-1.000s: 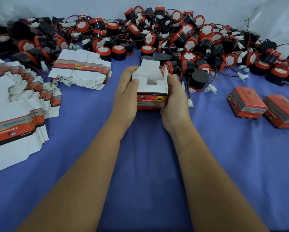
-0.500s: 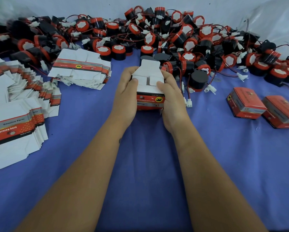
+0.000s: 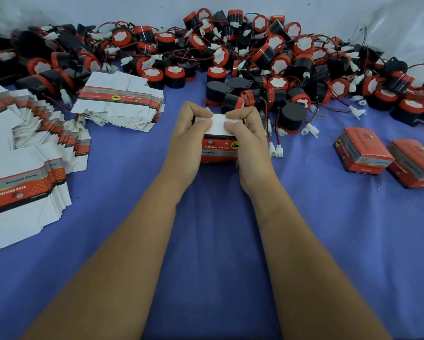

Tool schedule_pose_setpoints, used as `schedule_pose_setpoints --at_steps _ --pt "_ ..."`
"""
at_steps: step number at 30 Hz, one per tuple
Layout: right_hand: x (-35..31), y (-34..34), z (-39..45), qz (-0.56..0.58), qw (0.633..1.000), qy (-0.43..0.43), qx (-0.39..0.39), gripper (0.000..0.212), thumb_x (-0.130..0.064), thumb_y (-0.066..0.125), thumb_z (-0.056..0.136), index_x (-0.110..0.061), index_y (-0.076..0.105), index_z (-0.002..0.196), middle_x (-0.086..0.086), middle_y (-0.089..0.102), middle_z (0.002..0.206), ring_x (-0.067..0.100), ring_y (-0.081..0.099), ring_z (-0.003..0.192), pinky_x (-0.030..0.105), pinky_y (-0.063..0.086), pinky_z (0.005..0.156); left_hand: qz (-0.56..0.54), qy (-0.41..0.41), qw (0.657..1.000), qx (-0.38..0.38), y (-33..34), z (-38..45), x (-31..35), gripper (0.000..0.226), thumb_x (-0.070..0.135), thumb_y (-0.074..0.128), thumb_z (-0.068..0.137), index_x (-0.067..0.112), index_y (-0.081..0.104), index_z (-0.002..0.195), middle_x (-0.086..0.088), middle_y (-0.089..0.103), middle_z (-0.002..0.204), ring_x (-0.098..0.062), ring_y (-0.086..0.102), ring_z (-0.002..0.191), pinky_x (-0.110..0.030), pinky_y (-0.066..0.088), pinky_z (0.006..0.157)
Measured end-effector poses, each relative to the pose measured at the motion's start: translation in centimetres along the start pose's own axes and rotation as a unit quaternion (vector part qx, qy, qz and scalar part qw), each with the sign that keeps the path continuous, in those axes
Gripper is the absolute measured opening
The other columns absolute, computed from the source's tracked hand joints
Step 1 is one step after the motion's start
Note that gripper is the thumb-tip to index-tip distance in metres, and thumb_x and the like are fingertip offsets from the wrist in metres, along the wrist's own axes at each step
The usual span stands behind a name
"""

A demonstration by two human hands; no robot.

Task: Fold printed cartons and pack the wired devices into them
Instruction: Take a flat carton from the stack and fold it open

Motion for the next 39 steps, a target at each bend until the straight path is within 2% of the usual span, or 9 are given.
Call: schedule_pose_setpoints --at_steps 6,11,19,23,26,28,33,36,39 --pt "0.0 -0.1 -0.4 -0.003 1.0 -0.001 0.004 0.036 0.001 0.051 0.097 -0.035 0.052 0.095 0.009 0.056 0.124 0.034 0.05 0.125 0.054 0.04 0.107 0.022 0.027 0.999 0.025 0.0 0.0 0.4 0.035 0.004 0.048 0.086 0.036 0.056 0.097 0.004 0.06 0.106 0.003 0.065 0.081 -0.017 0.053 0.059" --pt "0.2 -0.2 -0.4 -0.014 1.0 0.009 0.005 0.027 0.001 0.051 0.097 -0.025 0.054 0.105 0.017 0.056 0.13 0.036 0.05 0.125 0.055 0.04 0.107 0.041 0.035 0.998 0.026 0.1 0.0 0.4 0.039 0.003 0.048 0.083 0.038 0.056 0.097 0.004 0.059 0.109 -0.009 0.063 0.093 -0.019 0.053 0.062" --pt "1.3 -0.2 0.4 -0.061 0.998 -0.005 0.023 0.011 -0.022 0.044 0.103 -0.026 0.054 0.106 0.012 0.057 0.128 0.032 0.05 0.124 0.052 0.038 0.107 0.0 0.02 0.999 0.03 -0.1 0.0 0.2 0.033 0.004 0.042 0.094 0.03 0.054 0.11 0.011 0.058 0.103 0.008 0.063 0.078 -0.014 0.05 0.059" --pt "2.4 -0.3 0.6 -0.148 0.987 -0.046 0.041 0.034 -0.046 0.03 0.1 -0.037 0.055 0.121 -0.01 0.046 0.121 0.01 0.04 0.119 0.027 0.035 0.099 0.055 -0.019 0.996 0.071 -0.5 0.4 0.1 0.026 0.026 0.048 0.086 0.026 0.053 0.112 0.004 0.058 0.108 -0.003 0.061 0.092 -0.017 0.052 0.067" --pt "2.9 -0.7 0.5 -0.185 0.98 -0.054 0.041 0.046 -0.057 0.018 0.096 -0.045 0.048 0.13 -0.012 0.045 0.117 -0.019 0.039 0.103 0.014 0.033 0.079 0.231 -0.008 0.969 0.087 -1.1 0.6 -0.4 0.046 0.045 0.042 0.081 0.026 0.054 0.121 0.001 0.053 0.118 -0.017 0.051 0.113 -0.037 0.049 0.095" --pt "2.8 -0.8 0.4 -0.144 0.987 -0.06 0.037 0.042 -0.051 0.025 0.099 -0.04 0.052 0.129 -0.009 0.049 0.12 -0.028 0.039 0.095 0.006 0.036 0.08 0.278 -0.005 0.958 0.069 -1.1 0.4 -0.5 0.059 0.06 0.034 0.084 0.031 0.049 0.133 0.005 0.05 0.123 -0.014 0.048 0.115 -0.038 0.044 0.099" --pt "1.8 -0.6 0.3 -0.019 0.997 -0.076 0.013 0.031 -0.02 0.046 0.084 -0.023 0.064 0.108 0.002 0.056 0.124 -0.007 0.053 0.099 0.011 0.042 0.088 0.143 -0.055 0.986 0.067 -1.5 0.7 -0.6 0.092 0.081 0.033 0.074 0.026 0.04 0.148 0.003 0.045 0.15 -0.006 0.044 0.133 -0.028 0.036 0.111" --pt "1.7 -0.5 0.2 -0.008 0.997 -0.07 -0.026 0.032 -0.003 0.047 0.083 -0.009 0.064 0.109 0.015 0.056 0.121 0.014 0.054 0.097 0.023 0.046 0.088 0.145 -0.066 0.985 0.069 -1.9 1.0 -1.0 0.072 0.05 0.052 0.095 0.025 0.024 0.156 0.017 0.041 0.14 0.031 0.046 0.096 0.004 0.038 0.073" --pt "1.6 -0.6 0.5 0.003 0.997 -0.063 -0.051 0.038 -0.003 0.046 0.085 -0.006 0.062 0.121 0.012 0.057 0.128 0.022 0.055 0.114 0.027 0.045 0.097 0.103 -0.078 0.988 0.085 -2.4 1.5 -1.4 0.077 0.033 0.066 0.091 0.028 0.024 0.156 0.025 0.055 0.114 0.022 0.058 0.087 -0.003 0.045 0.068"
Point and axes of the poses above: each hand's wrist, its own z-axis towards the middle knuckle, its own y-axis out of the palm, x = y × z, the point moved 3 cm from there along z, towards the middle knuckle
